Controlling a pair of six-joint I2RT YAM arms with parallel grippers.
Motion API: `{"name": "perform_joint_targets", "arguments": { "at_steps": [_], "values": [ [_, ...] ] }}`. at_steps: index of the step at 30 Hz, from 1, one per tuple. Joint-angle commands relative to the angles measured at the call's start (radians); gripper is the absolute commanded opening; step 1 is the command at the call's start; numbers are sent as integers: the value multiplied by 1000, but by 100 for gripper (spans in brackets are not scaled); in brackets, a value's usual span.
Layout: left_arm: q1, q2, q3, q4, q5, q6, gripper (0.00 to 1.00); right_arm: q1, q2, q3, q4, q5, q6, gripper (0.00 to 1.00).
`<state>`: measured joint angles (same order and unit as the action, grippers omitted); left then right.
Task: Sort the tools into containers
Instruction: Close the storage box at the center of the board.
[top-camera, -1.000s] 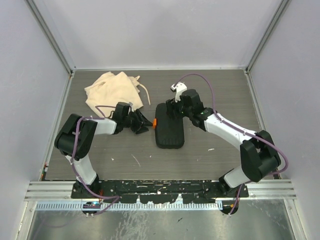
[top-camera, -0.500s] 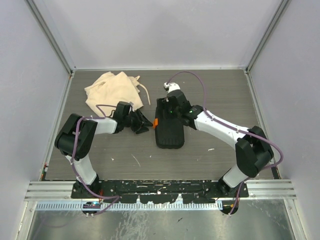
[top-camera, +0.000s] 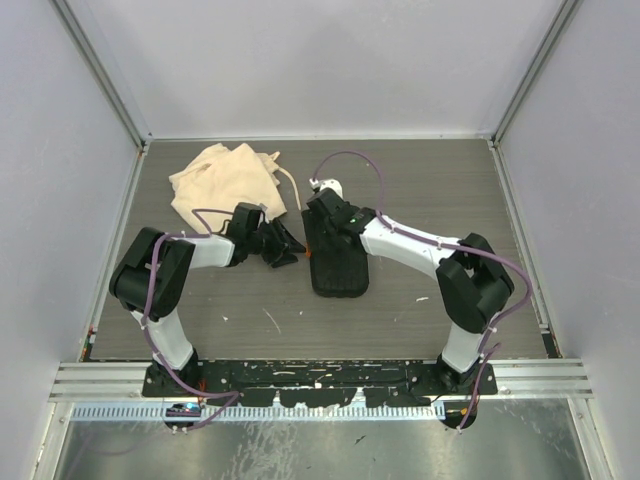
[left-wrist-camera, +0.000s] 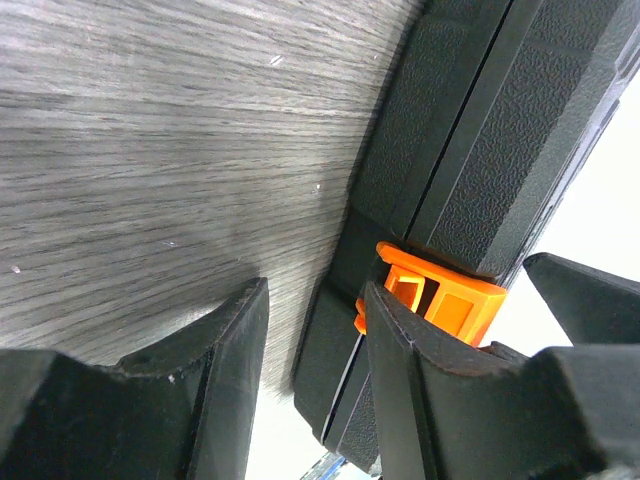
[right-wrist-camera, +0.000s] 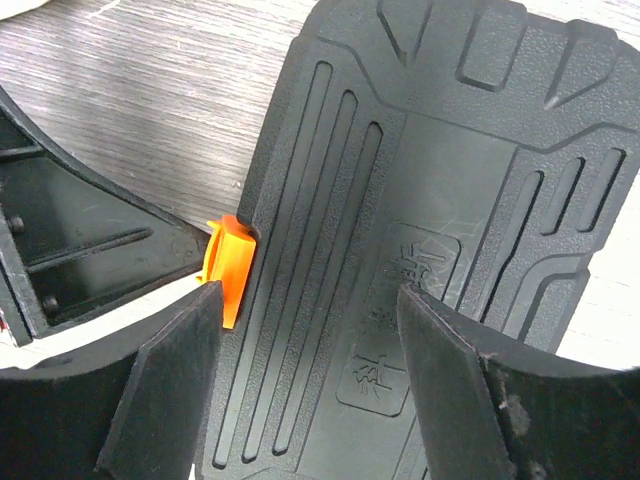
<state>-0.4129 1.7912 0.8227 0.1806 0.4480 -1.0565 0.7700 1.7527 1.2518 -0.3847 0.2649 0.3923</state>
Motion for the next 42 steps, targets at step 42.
{"name": "perform_joint_targets", "arguments": {
  "at_steps": [42],
  "values": [
    [-17,-144,9,-129,-120,105,56,21,-36,61,-22,-28,-4,61]
  ]
}}
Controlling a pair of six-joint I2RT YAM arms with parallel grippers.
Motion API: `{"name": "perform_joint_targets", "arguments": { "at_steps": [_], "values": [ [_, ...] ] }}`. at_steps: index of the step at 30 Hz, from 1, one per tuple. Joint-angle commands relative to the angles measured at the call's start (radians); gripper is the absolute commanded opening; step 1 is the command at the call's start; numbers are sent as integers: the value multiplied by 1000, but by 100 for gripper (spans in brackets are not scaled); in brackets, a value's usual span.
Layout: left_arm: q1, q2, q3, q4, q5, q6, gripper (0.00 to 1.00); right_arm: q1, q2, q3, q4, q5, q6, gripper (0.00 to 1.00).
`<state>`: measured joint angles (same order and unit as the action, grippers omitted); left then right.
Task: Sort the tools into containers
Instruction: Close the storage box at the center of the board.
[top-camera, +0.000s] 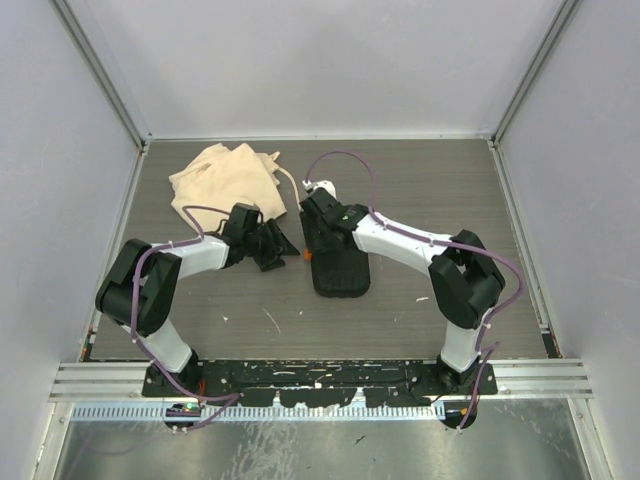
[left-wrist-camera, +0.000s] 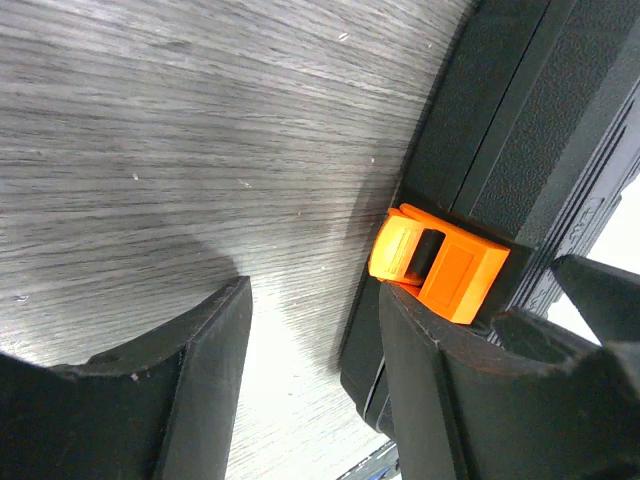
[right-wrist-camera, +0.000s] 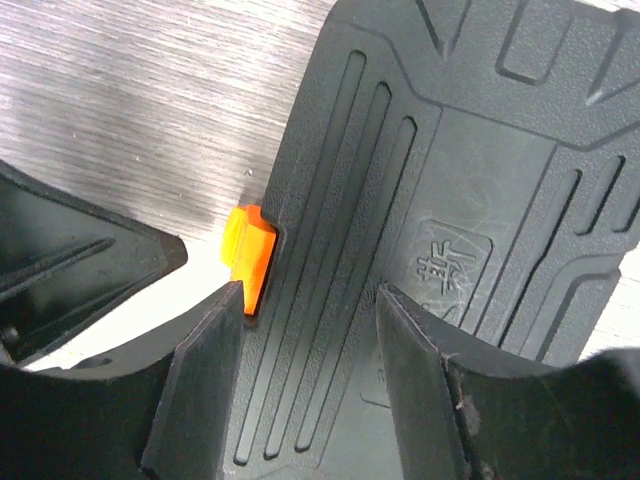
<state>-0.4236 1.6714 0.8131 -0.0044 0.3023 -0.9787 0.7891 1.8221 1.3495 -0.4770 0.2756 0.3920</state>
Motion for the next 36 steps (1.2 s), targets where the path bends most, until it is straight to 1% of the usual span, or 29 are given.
{"name": "perform_joint_targets", "arguments": {
  "at_steps": [1,4,7,9,11,14,21,25,29,36],
  "values": [
    [-6,-29,21,68,33,32,56,1,-132,-50,85,-31,2,61],
    [-10,-45,45,69,37,56,57,-21,-193,-81,96,13,35,61],
    [-27,-58,90,28,16,92,62,-101,-241,-138,83,7,106,62],
    [-46,-58,129,-18,-6,118,66,-172,-280,-210,107,-31,147,63],
    [-61,-46,171,-69,-26,135,69,-245,-328,-283,148,-102,172,64],
    [-86,-21,223,-131,-48,148,73,-302,-355,-337,169,-162,179,65],
    [-142,41,361,-306,-148,182,80,-330,-368,-378,188,-200,176,65],
    [-156,73,383,-322,-150,182,82,-333,-363,-383,199,-219,172,65],
    [-175,99,395,-321,-148,183,81,-335,-352,-383,199,-227,164,65],
    [-193,132,407,-315,-130,175,75,-337,-328,-393,207,-255,167,65]
  ]
}}
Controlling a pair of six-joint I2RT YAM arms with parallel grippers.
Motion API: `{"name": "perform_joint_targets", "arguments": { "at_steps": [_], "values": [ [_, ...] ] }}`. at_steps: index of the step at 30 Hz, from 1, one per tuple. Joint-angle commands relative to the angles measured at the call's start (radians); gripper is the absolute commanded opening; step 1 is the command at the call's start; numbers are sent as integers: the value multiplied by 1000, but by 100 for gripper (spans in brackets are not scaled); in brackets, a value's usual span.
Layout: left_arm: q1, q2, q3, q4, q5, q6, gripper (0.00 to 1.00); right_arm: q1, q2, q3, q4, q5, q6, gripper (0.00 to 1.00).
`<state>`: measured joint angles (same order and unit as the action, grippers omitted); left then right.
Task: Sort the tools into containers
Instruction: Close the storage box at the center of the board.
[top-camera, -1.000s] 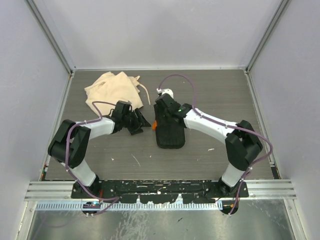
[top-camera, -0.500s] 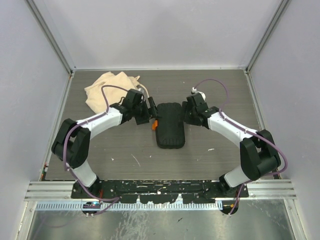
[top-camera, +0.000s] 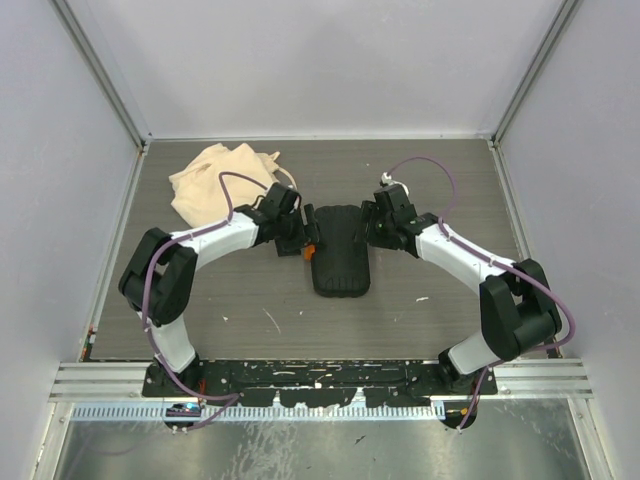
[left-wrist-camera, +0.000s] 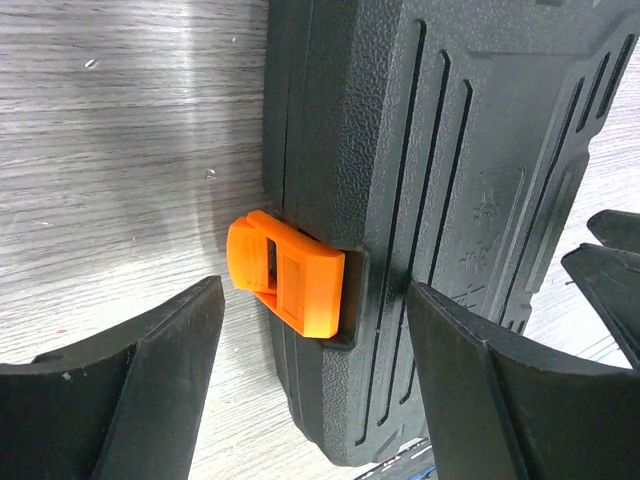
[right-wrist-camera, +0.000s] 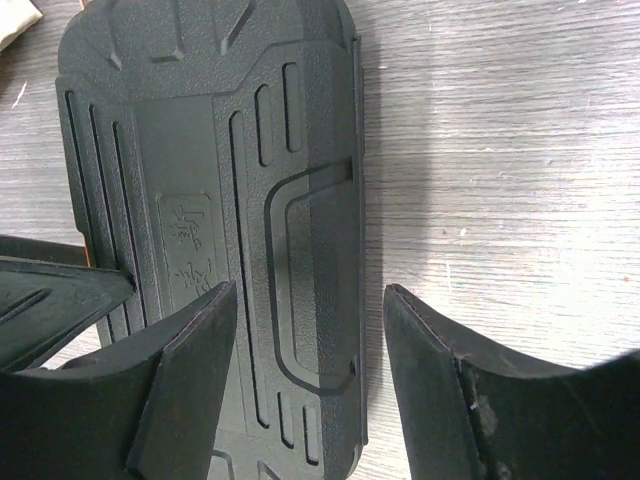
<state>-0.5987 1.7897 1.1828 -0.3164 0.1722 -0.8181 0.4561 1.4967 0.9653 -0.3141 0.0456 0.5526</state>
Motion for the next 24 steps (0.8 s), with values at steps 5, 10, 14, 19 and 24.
{"name": "perform_joint_targets", "arguments": {
  "at_steps": [5,10,14,19,24],
  "values": [
    [-23,15,42,-1,3,13,69,-3,14,-13,55,-41,9,65],
    [-34,16,35,-3,7,6,67,-3,20,-18,65,-46,11,65],
    [-42,32,28,-2,9,-1,66,-3,23,-22,69,-54,15,65],
    [-44,49,14,16,17,-12,65,-3,25,-28,77,-70,20,65],
    [-44,38,-35,78,36,-31,64,-3,30,-34,86,-85,26,65]
  ]
}}
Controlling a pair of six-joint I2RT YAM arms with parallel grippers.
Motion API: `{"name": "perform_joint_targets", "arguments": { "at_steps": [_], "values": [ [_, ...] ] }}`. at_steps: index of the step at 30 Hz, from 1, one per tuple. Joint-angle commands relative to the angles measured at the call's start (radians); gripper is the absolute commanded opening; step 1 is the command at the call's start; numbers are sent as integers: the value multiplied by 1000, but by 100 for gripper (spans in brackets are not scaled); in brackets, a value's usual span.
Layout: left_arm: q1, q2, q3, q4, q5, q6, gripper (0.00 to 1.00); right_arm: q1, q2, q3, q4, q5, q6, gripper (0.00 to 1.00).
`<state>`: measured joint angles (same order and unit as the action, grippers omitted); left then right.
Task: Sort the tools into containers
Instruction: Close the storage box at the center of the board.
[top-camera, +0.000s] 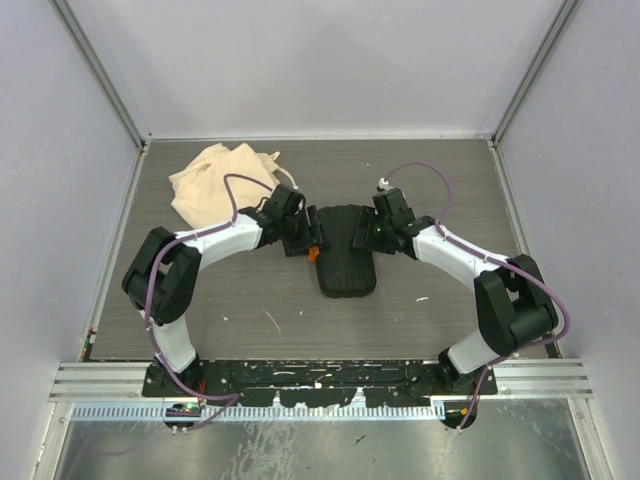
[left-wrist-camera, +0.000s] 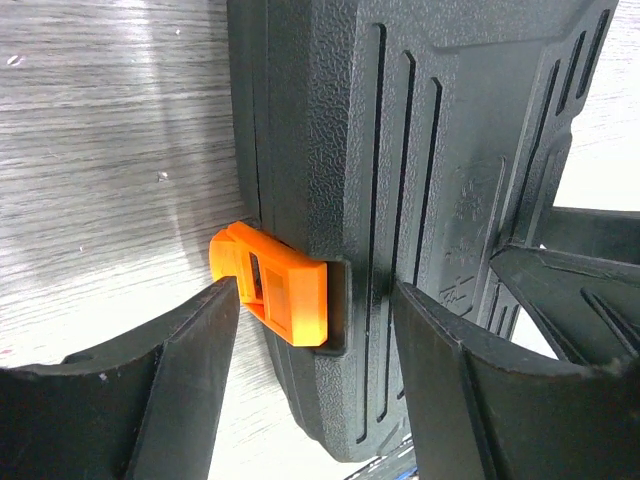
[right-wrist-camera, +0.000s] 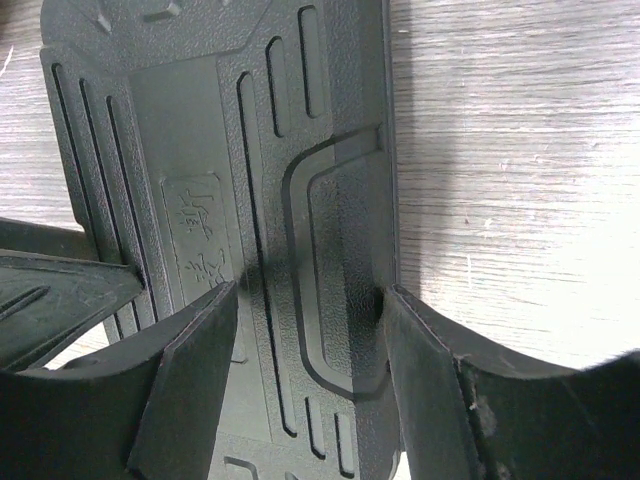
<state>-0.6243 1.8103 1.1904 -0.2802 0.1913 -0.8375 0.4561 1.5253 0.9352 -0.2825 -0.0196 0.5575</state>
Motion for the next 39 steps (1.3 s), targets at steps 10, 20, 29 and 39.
{"name": "perform_joint_targets", "arguments": {
  "at_steps": [10,20,29,39],
  "values": [
    [-18,20,-127,142,38,-57,63,-3,33,-21,86,-69,43,64],
    [-18,34,-184,200,22,-63,65,-2,51,-29,105,-101,55,64],
    [-18,56,-233,331,50,-101,66,-3,65,-30,112,-129,60,64],
    [-11,-34,-216,207,-60,-32,70,-3,2,-19,94,-44,50,63]
  ]
}}
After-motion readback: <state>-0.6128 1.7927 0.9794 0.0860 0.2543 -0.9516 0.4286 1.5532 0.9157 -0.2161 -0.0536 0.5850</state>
